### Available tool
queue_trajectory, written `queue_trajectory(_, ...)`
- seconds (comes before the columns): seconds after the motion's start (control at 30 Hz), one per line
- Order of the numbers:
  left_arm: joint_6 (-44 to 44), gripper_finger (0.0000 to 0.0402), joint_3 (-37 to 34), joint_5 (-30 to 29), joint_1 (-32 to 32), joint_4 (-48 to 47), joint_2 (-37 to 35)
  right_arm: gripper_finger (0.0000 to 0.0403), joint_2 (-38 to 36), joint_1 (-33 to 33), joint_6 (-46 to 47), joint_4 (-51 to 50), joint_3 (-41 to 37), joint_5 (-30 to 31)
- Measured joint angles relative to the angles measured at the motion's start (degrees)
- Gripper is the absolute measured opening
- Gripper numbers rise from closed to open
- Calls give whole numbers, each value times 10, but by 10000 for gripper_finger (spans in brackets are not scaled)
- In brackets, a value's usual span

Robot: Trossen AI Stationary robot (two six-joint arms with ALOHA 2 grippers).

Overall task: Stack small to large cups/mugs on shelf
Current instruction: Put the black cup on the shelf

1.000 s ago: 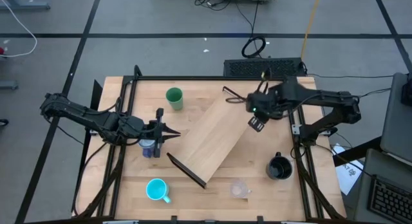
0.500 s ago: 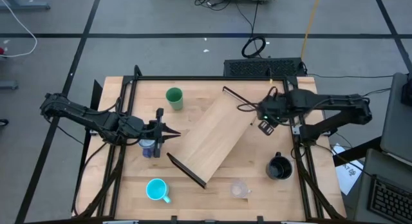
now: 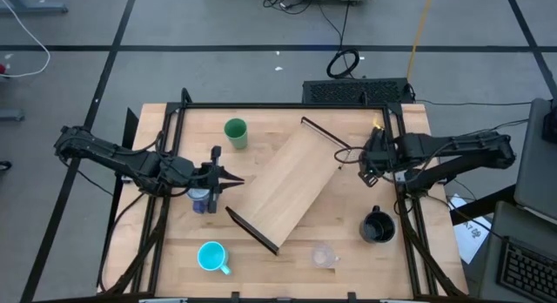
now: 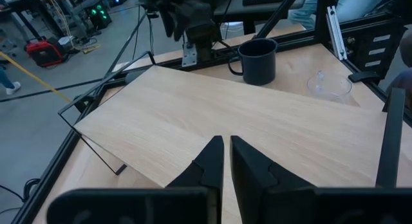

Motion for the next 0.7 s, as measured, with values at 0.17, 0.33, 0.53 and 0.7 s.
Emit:
queue_trajectory(0.17, 0, 31, 0, 0, 0, 0, 0, 188, -2, 0, -36, 42, -56, 3)
queue_trajectory(0.33, 0, 31, 0, 0, 0, -1, 0, 238, -1, 0, -81, 64, -106, 52)
queue_trajectory(0.53, 0, 31, 0, 0, 0, -4, 0, 266, -1, 0, -111, 65, -141, 96)
queue_trajectory(0.7, 0, 31, 0, 0, 0, -5, 0, 266, -1, 0, -167, 77, -162, 122)
